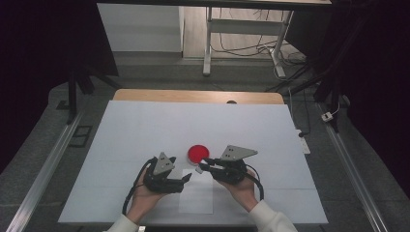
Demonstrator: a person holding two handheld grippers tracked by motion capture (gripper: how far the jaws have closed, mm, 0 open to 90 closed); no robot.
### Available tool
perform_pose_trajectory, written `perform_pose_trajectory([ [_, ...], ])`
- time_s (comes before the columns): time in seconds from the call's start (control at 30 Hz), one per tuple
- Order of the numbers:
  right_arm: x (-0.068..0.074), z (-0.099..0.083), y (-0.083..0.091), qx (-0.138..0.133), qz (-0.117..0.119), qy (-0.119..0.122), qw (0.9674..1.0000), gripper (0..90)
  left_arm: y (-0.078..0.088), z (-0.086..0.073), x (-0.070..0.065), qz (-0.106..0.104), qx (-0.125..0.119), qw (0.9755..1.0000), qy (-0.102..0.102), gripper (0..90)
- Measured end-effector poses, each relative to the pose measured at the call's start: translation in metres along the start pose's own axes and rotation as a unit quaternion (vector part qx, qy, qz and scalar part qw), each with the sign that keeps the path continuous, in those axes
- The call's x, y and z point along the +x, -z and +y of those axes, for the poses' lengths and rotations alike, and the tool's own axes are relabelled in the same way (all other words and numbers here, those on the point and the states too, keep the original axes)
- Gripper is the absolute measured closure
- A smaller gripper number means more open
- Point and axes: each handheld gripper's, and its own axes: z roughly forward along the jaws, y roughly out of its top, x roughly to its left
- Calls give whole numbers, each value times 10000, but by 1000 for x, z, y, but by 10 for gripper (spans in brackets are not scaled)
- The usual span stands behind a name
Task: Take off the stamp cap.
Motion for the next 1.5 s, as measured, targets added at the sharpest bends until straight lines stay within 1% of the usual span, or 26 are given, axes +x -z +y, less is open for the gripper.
perform_pose_trajectory([
  [0.07, 0, 0, 0, -10, 8, -18, 10000, 751, -3, 1, -2, -26, 5, 10000, -27, 215],
  [0.1, 1, -1, -1, -5, 7, -21, 10000, 750, -6, 1, -4, -13, 19, 10000, -78, 214],
  [0.23, 2, -1, -2, -13, 16, -17, 10000, 751, -7, 2, -5, -35, -8, 10000, -71, 215],
  [0.43, 3, -2, -3, -54, 1, -79, 10000, 751, -11, 2, -10, -79, 7, 9999, -150, 216],
  [0.53, 4, -2, -5, -66, -62, -86, 9999, 751, -14, 2, -12, -109, 31, 9998, -185, 216],
  [0.67, 5, -2, -5, -83, -79, -124, 9999, 751, -16, 2, -14, -142, 64, 9996, -219, 217],
  [0.97, 7, -3, -6, -158, -71, -175, 9997, 751, -23, 2, -20, -146, 137, 9994, -295, 221],
  [1.07, 7, -3, -6, -185, -83, -200, 9996, 751, -25, 3, -23, -147, 128, 9994, -282, 222],
  [1.2, 7, -3, -6, -219, -85, -223, 9995, 751, -27, 3, -25, -129, 141, 9993, -330, 225],
  [1.4, 8, -4, -7, -246, -61, -275, 9993, 751, -29, 2, -27, -75, 117, 9992, -364, 269],
  [1.43, 8, -4, -7, -233, -51, -272, 9993, 751, -29, 2, -27, -65, 114, 9992, -378, 293],
  [1.47, 8, -4, -7, -238, -49, -275, 9993, 751, -30, 2, -28, -10, 115, 9990, -431, 306],
  [1.5, 8, -4, -7, -240, -43, -278, 9993, 751, -30, 2, -28, -10, 115, 9990, -431, 320],
])
